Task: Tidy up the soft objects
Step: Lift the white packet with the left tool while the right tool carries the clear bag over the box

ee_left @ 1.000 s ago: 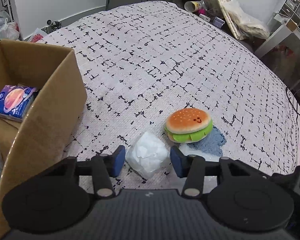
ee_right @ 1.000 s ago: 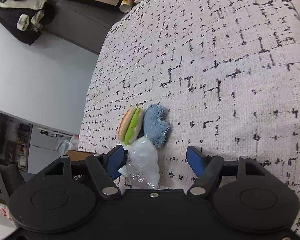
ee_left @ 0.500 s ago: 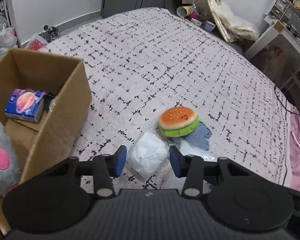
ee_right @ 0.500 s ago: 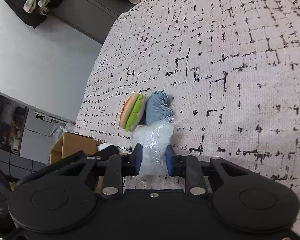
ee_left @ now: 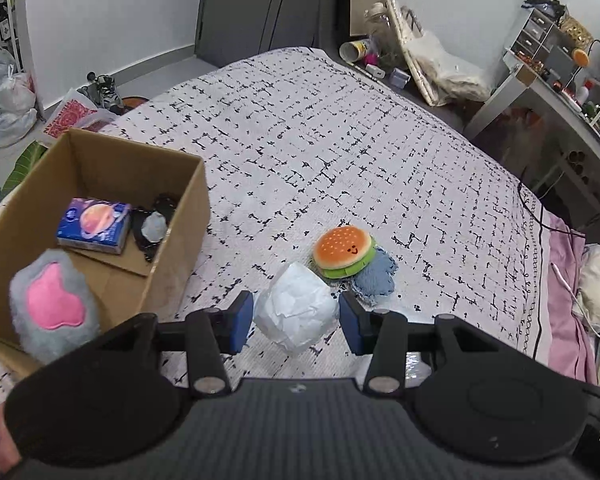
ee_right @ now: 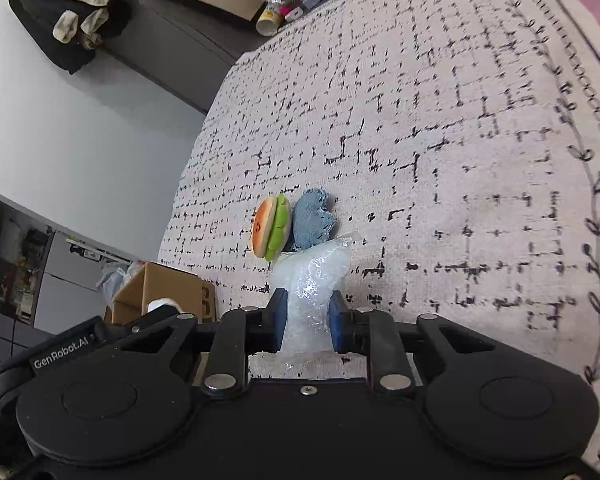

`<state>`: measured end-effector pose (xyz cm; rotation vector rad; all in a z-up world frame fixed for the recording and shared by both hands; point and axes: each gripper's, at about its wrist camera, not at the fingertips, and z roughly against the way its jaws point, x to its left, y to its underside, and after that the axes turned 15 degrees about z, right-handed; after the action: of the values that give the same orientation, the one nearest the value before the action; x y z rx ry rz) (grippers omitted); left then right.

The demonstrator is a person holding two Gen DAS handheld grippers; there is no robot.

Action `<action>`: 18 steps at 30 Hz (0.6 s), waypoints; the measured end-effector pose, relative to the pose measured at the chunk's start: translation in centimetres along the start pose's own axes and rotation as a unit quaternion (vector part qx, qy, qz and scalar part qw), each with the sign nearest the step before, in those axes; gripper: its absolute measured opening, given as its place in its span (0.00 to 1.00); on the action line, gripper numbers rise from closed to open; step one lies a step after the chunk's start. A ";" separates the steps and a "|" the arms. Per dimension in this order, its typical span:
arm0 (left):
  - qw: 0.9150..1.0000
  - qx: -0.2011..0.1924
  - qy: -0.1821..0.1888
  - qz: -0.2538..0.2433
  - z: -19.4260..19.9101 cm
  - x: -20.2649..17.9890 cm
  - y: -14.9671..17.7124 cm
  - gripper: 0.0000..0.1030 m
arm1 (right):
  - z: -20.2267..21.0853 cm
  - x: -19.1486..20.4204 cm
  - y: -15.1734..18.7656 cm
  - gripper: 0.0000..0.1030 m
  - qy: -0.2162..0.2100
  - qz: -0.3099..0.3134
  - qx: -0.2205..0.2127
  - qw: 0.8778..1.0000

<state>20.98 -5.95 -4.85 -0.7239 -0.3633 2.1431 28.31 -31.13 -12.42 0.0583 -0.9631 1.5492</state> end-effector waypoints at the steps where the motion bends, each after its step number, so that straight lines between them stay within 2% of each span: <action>1: 1.000 -0.001 0.002 0.001 0.4 0.1 0.1 0.44 | 0.3 0.2 0.0 0.21 0.001 0.001 -0.003 1.000; 11: 1.000 -0.016 0.024 0.007 4.2 1.4 0.2 0.44 | 3.8 2.1 1.0 0.21 -0.007 0.022 -0.034 0.999; 18: 0.999 -0.029 0.035 0.009 6.3 2.4 0.0 0.44 | 5.4 3.4 0.9 0.21 0.002 0.035 -0.051 0.998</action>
<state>15.97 -4.11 -0.70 -0.8356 -0.3834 2.1264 24.12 -31.47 -7.56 -0.0512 -1.0498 1.5610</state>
